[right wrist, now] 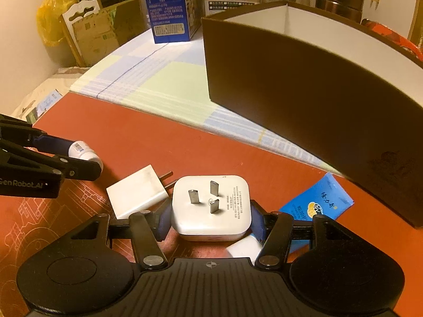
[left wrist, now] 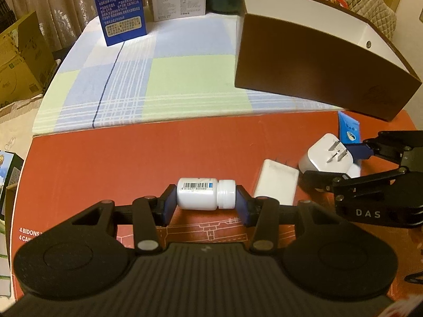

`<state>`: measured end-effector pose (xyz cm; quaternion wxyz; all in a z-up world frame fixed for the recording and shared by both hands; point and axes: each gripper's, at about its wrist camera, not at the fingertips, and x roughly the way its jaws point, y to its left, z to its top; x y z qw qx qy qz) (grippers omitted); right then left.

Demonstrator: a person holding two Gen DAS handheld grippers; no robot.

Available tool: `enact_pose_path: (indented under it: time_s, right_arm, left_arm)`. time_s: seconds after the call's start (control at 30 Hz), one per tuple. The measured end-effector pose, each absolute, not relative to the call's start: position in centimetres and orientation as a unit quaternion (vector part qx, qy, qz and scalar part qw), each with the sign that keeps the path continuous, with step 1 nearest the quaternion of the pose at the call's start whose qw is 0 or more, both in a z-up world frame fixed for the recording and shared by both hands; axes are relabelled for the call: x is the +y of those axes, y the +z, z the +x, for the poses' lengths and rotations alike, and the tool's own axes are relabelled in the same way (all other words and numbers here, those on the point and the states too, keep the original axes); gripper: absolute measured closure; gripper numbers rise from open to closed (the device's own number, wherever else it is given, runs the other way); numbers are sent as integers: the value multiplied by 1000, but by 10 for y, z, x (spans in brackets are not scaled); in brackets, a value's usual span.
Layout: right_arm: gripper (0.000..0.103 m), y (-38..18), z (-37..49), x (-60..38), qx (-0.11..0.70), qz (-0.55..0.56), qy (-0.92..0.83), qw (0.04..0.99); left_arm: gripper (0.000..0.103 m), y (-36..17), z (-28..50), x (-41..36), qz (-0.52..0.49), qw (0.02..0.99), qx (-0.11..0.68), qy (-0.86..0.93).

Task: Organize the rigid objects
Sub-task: 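Lift and carry the pill bottle and smart plug over the open box with both tools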

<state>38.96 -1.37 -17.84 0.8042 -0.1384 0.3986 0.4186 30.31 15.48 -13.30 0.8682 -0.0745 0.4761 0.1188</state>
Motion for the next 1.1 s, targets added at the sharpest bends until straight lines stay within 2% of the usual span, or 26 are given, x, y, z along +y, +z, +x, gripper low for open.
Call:
enact_pose_path:
  time_s: [0.7, 1.1]
  right_arm:
    - [48, -126, 376, -53, 374, -80, 419, 823]
    - [48, -88, 394, -85, 352, -43, 397, 846]
  left_arm:
    - [61, -76, 309, 126, -62, 899, 426, 79]
    - [61, -48, 340, 102, -43, 914, 401, 40]
